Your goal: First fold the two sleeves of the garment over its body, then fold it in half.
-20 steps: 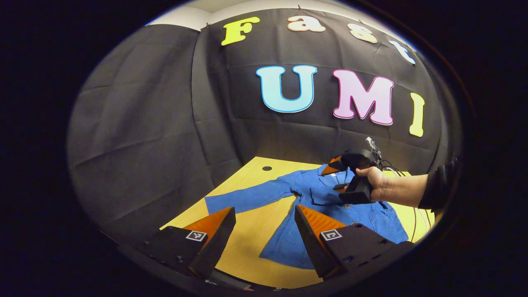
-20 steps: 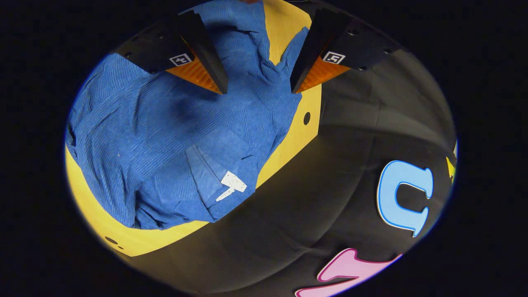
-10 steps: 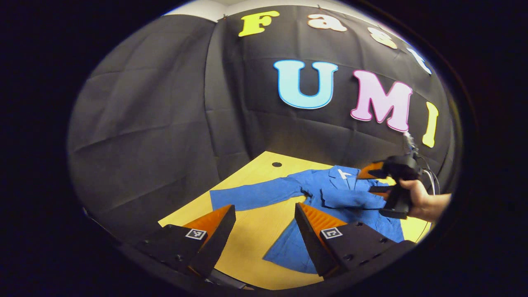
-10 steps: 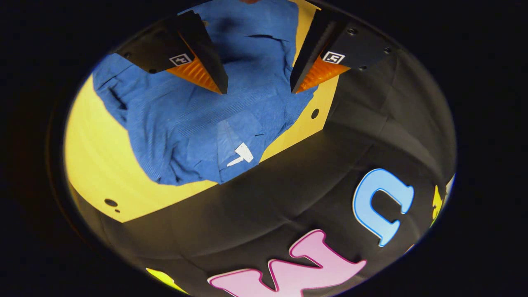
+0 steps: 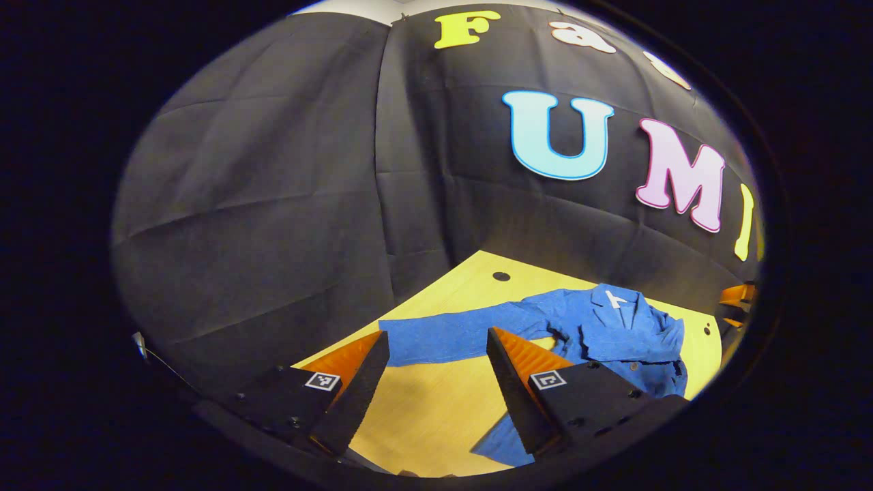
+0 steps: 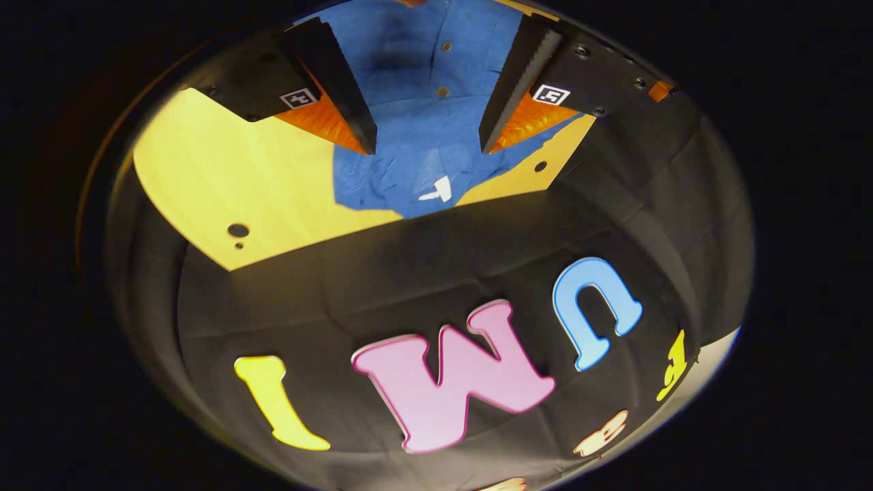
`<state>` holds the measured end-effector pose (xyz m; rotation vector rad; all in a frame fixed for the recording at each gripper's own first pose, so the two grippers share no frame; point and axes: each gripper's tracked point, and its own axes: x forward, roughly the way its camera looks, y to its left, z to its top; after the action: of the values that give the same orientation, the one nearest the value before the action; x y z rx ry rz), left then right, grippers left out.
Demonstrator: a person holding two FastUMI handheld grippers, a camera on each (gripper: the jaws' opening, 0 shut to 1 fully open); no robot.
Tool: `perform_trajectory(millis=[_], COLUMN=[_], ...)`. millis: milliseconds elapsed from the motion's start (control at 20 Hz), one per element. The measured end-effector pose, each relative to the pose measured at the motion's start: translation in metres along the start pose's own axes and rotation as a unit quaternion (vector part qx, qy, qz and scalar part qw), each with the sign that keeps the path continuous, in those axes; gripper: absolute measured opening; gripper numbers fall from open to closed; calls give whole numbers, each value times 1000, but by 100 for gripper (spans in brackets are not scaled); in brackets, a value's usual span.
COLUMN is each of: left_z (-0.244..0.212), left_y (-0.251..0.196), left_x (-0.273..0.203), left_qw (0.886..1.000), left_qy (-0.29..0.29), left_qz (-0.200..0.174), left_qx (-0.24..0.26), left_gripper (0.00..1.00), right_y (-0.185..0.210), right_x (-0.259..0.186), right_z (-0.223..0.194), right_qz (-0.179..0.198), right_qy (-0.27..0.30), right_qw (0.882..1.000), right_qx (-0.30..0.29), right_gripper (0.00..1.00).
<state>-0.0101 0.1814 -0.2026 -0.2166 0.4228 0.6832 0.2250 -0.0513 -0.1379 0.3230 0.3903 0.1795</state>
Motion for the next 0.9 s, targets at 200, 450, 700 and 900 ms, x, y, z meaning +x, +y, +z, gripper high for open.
perform_trajectory(millis=[200,450,700,900], left_z=[-23,-62,-104,-109], left_y=[13,38,69,76], left_x=[59,130,177,188], left_qw=[999,992,973,966], left_qy=[34,96,178,203], left_qz=[22,67,125,125], left_qx=[-18,-41,-81,-100], left_gripper=[84,84,85,85], right_y=[-22,-35,-22,-13], right_x=[-64,-137,-167,-176], right_z=[69,105,142,161], right_qz=[-28,-56,-66,-83], right_qy=[-106,-157,-217,-250], right_qw=[993,978,961,942], right_qx=[-40,-128,-160,-206], right_gripper=[98,97,97,97])
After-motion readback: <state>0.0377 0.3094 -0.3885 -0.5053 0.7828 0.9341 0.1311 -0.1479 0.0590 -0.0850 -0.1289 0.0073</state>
